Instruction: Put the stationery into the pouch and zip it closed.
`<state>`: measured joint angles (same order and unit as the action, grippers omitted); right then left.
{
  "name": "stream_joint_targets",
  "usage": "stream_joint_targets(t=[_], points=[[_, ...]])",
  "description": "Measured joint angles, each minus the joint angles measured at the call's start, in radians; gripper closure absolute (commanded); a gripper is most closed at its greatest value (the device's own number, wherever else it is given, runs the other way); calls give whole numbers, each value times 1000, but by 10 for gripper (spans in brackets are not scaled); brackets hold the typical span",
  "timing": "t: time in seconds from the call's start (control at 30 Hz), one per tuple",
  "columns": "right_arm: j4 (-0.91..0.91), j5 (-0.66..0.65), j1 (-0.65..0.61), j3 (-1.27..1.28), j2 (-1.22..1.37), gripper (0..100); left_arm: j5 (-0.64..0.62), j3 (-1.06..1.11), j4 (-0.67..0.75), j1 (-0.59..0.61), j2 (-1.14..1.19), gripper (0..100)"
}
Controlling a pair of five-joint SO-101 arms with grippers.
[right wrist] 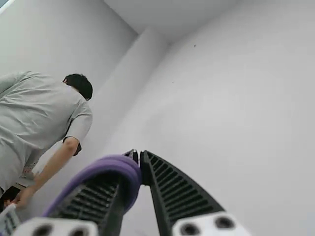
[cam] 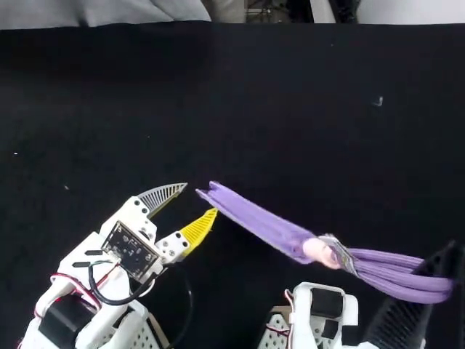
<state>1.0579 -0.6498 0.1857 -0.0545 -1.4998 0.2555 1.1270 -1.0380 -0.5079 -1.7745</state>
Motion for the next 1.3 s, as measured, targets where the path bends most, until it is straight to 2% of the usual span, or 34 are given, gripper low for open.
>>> stream_joint_targets(t=[0.13,0.23,0.47,0.73,0.93,1.07,1.2,1.3], points=[[0,0,0,0,0,987,0,0,0,-11,0,791],[-18,3,0,12,-2,987,0,0,-3,-87,0,791],[-226,6,0,213,-2,987,0,-2,-15,-301,-2,791],[-411,21,0,431,-2,987,-35,-2,-23,-356,-2,791],[-583,140,0,589,0,987,-44,-5,-118,-442,-3,791],[-710,301,0,678,2,987,-44,-9,-149,-453,-3,791],[-738,477,-2,692,3,987,-52,29,-117,-454,-3,791],[-730,540,-32,692,3,987,-57,95,-35,-451,-5,791]])
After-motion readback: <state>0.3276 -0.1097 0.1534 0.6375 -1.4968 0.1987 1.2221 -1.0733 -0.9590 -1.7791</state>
